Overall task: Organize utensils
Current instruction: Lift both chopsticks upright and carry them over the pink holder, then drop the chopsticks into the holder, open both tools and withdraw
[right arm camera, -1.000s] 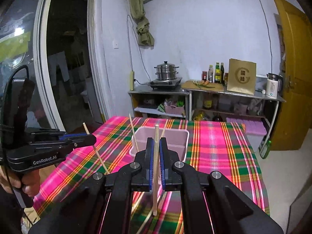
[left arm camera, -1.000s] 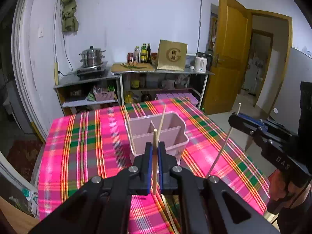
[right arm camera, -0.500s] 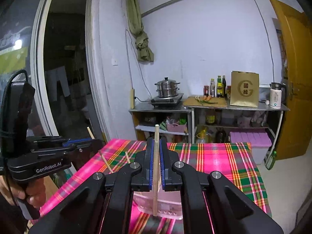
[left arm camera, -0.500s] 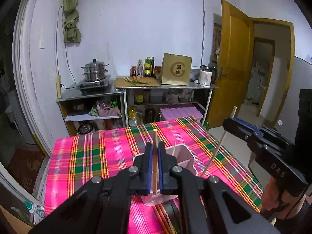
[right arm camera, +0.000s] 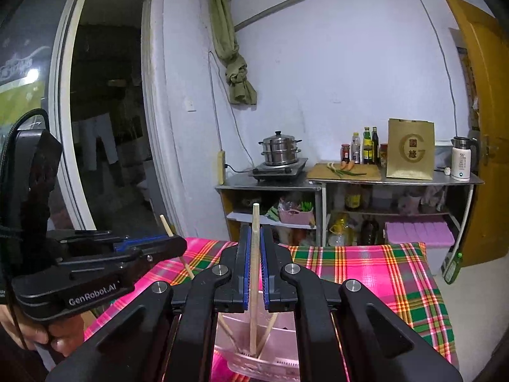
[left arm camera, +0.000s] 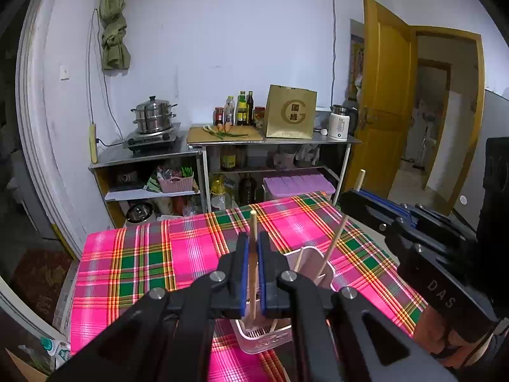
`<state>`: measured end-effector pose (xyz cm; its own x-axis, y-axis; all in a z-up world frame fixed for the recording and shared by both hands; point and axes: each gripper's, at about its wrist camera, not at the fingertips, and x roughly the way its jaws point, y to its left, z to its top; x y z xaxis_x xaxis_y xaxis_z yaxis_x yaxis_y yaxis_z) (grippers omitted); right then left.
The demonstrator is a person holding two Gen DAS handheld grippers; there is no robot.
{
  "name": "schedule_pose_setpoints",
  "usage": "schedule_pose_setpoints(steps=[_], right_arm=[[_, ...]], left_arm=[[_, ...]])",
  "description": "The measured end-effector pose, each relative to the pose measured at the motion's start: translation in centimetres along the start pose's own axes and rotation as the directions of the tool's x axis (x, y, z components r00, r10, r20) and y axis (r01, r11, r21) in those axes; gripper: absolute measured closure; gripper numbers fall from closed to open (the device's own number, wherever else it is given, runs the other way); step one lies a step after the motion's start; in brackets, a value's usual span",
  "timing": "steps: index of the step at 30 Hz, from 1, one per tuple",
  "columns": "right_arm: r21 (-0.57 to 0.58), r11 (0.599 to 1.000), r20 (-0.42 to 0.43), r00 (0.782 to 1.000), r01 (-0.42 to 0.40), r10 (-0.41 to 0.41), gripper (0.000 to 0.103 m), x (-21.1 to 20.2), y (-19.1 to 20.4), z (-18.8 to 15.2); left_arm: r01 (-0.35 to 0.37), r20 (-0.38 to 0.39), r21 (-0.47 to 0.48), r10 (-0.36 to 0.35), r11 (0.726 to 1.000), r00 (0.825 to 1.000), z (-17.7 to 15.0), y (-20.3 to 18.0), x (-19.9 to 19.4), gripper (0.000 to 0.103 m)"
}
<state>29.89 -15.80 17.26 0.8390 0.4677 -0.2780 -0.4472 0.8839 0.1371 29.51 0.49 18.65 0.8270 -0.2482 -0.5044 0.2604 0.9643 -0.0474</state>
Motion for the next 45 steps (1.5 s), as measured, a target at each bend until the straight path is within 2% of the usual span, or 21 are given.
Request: schedule_pose_setpoints(steps=[16, 27, 36, 38, 39, 40, 41, 45], right_arm=[[0.017, 1.0, -0.041, 0.999, -0.007, 0.007, 0.098, 3.0, -1.1, -3.7], [0.031, 1.0, -0.113, 0.994, 0.002, 0.001, 0.098, 3.7, -1.9, -6.6], [0.028, 0.999, -0.153, 0.988, 0.034, -0.03, 0.096, 4.1, -2.1, -7.5], [0.021, 0.999, -0.154, 0.987, 0.037, -0.034, 0.096, 3.9, -2.1, -7.5], [0.018, 0.999, -0.153, 0.988, 0.039, -0.036, 0.091, 3.7, -2.0, -7.5], [0.017, 0.999, -0.153, 0.988, 0.04, -0.037, 0.086, 3.6, -2.0, -7.4], [0.019, 0.999, -0.153, 0.988, 0.039, -0.036, 0.085, 3.4, -2.1, -7.4], [0.015, 0.999, -0.155, 0.987, 0.043, -0.04, 0.085, 2.5, -2.0, -7.5]], left_arm=[[0.023, -0.061, -0.012, -0.024, 1.0, 0.998, -3.6, 0.6, 3.6, 0.097], [0.026, -0.124, -0.035, -0.03, 0.999, 0.992, -6.5, 0.7, 5.3, 0.097], [0.005, -0.117, -0.066, -0.013, 0.998, 0.993, -7.1, 1.5, 5.3, 0.097], [0.005, -0.123, -0.077, -0.014, 0.997, 0.992, -7.3, 1.7, 5.3, 0.094], [0.002, -0.125, -0.08, -0.012, 0.997, 0.992, -7.5, 1.8, 5.3, 0.093], [0.002, -0.126, -0.081, -0.012, 0.997, 0.992, -7.7, 1.8, 5.2, 0.088], [0.003, -0.129, -0.083, -0.013, 0.997, 0.992, -7.9, 1.9, 5.2, 0.082], [-0.001, -0.132, -0.09, -0.011, 0.996, 0.991, -8.7, 1.9, 4.8, 0.08]])
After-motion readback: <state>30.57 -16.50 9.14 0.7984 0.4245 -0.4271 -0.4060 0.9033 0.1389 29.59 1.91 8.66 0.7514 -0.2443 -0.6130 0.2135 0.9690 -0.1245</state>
